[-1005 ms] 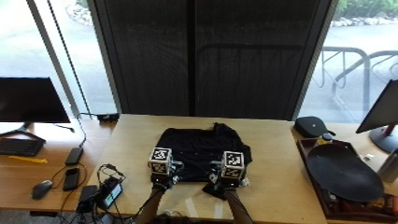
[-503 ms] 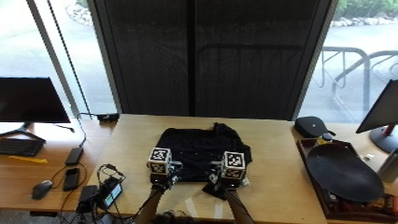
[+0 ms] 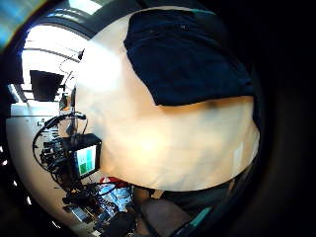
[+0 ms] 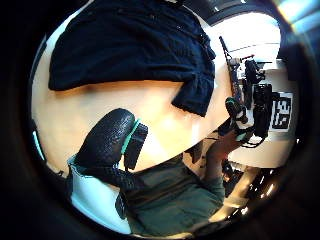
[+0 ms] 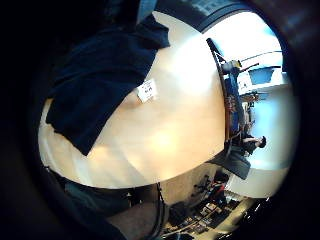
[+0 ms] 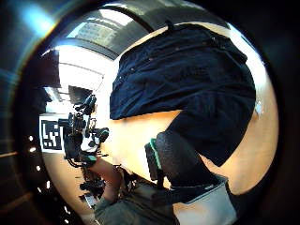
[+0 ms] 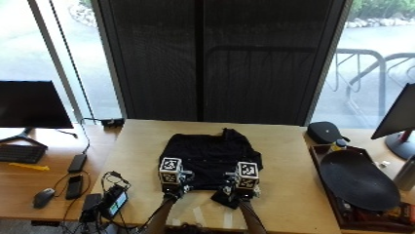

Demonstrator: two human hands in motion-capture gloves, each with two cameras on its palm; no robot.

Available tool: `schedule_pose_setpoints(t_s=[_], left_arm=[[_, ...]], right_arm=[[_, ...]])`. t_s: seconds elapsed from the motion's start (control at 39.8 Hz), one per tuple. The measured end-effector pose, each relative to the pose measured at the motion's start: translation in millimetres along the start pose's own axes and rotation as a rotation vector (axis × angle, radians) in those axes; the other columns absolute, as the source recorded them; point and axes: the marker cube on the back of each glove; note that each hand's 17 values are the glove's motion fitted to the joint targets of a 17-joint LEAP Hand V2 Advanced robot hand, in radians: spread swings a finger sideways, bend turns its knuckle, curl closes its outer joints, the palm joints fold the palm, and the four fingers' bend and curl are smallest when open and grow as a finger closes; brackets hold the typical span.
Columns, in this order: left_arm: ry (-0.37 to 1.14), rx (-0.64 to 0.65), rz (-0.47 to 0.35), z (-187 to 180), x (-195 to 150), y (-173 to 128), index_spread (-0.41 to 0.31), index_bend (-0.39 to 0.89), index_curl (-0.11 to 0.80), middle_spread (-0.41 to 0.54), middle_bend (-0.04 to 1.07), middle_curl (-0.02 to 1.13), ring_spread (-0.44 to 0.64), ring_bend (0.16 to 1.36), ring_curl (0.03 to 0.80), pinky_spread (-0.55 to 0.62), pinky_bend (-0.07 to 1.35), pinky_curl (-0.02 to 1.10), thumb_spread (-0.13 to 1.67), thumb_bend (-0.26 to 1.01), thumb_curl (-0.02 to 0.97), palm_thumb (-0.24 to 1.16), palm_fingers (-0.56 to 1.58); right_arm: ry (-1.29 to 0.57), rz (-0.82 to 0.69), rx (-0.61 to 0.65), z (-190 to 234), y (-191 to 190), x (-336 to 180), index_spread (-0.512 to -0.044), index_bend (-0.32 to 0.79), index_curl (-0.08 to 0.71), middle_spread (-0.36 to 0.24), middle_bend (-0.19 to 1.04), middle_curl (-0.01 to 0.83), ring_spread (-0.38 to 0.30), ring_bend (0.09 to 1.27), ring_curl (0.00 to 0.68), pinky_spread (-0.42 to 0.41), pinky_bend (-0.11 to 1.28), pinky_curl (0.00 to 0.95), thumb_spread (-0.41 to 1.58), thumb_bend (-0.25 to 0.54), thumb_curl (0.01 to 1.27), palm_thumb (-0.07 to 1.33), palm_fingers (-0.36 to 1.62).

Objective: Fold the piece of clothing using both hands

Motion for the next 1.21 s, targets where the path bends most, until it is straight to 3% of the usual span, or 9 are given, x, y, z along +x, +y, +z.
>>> schedule_pose_setpoints(t_s=[0.2, 0.38, 0.58, 0.7, 0.9, 1.06, 1.11, 1.13, 1.21], left_arm=[[-0.047, -0.283, -0.103, -1, 4, 39, -0.046, 0.15, 0.294, 0.118, 0.19, 0.34, 0.29, 0.57, 0.274, 0.42, 0.43, 0.25, 1.1, -0.02, 0.312, 0.52, 0.24], [-0.031, -0.332, -0.068, 22, 4, 31, -0.041, 0.14, 0.297, 0.11, 0.19, 0.35, 0.28, 0.57, 0.282, 0.42, 0.44, 0.26, 1.1, -0.02, 0.321, 0.53, 0.23], [0.013, -0.396, -0.042, 42, 4, 27, -0.038, 0.15, 0.305, 0.098, 0.19, 0.36, 0.26, 0.58, 0.288, 0.41, 0.45, 0.27, 1.13, -0.01, 0.333, 0.57, 0.24], [-0.004, -0.313, -0.057, 45, 3, 25, -0.048, 0.19, 0.327, 0.09, 0.18, 0.36, 0.26, 0.55, 0.282, 0.4, 0.45, 0.28, 1.17, -0.02, 0.329, 0.56, 0.25], [-0.054, -0.196, -0.064, 44, 4, 23, -0.091, 0.25, 0.374, 0.033, 0.18, 0.36, 0.22, 0.49, 0.267, 0.32, 0.45, 0.29, 1.25, -0.01, 0.325, 0.57, 0.42], [-0.201, 0.095, -0.065, 37, -10, -5, -0.126, 0.25, 0.397, -0.035, 0.21, 0.38, 0.09, 0.5, 0.28, 0.23, 0.39, 0.29, 1.31, 0.03, 0.34, 0.65, 0.6], [-0.225, 0.187, -0.06, 34, -12, -15, -0.145, 0.25, 0.406, -0.076, 0.23, 0.39, 0.03, 0.51, 0.288, 0.19, 0.37, 0.28, 1.32, 0.08, 0.368, 0.74, 0.72], [-0.23, 0.214, -0.06, 33, -12, -17, -0.15, 0.25, 0.407, -0.086, 0.23, 0.38, 0.02, 0.51, 0.285, 0.18, 0.36, 0.28, 1.32, 0.08, 0.373, 0.75, 0.72], [-0.237, 0.26, -0.066, 30, -12, -20, -0.175, 0.23, 0.413, -0.137, 0.24, 0.4, -0.07, 0.53, 0.304, 0.13, 0.32, 0.28, 1.29, 0.11, 0.403, 0.83, 0.83]], right_arm=[[0.004, -0.012, -0.133, 35, -13, 7, -0.372, 0.1, 0.215, 0.011, 0.2, 0.258, 0.183, 0.35, 0.239, 0.274, 0.71, 0.352, 1.05, -0.016, 0.33, 0.25, 0.06], [0.049, -0.014, -0.185, 22, 4, 1, -0.358, 0.11, 0.205, 0.011, 0.19, 0.275, 0.181, 0.36, 0.25, 0.258, 0.73, 0.359, 1.04, -0.006, 0.35, 0.32, 0.04], [-0.011, -0.014, -0.26, 40, 0, 4, -0.331, 0.12, 0.203, 0.011, 0.18, 0.287, 0.165, 0.38, 0.26, 0.221, 0.76, 0.366, 1.06, -0.009, 0.36, 0.42, 0.06], [-0.013, -0.021, -0.254, 40, -2, 5, -0.329, 0.16, 0.217, -0.002, 0.2, 0.294, 0.11, 0.41, 0.268, 0.182, 0.72, 0.351, 1.05, -0.021, 0.35, 0.43, 0.14], [0.059, -0.005, -0.19, 33, -4, 5, -0.371, 0.24, 0.277, -0.063, 0.2, 0.309, -0.002, 0.39, 0.267, 0.103, 0.6, 0.317, 1.08, -0.002, 0.34, 0.48, 0.37], [0.149, 0.003, -0.08, 28, -8, 5, -0.387, 0.24, 0.313, -0.142, 0.18, 0.319, -0.107, 0.43, 0.292, 0.019, 0.56, 0.315, 1.13, 0.02, 0.35, 0.57, 0.58], [0.177, -0.002, -0.034, 27, -9, 4, -0.388, 0.24, 0.322, -0.159, 0.19, 0.323, -0.139, 0.43, 0.294, -0.031, 0.58, 0.317, 1.15, 0.045, 0.35, 0.63, 0.73], [0.192, -0.004, -0.009, 25, -10, 4, -0.389, 0.22, 0.318, -0.164, 0.17, 0.318, -0.145, 0.42, 0.289, -0.019, 0.54, 0.304, 1.15, 0.034, 0.35, 0.62, 0.66], [0.251, 0.004, 0.049, 23, -11, 6, -0.382, 0.22, 0.337, -0.18, 0.17, 0.327, -0.18, 0.44, 0.311, -0.096, 0.58, 0.327, 1.18, 0.064, 0.35, 0.69, 0.85]])
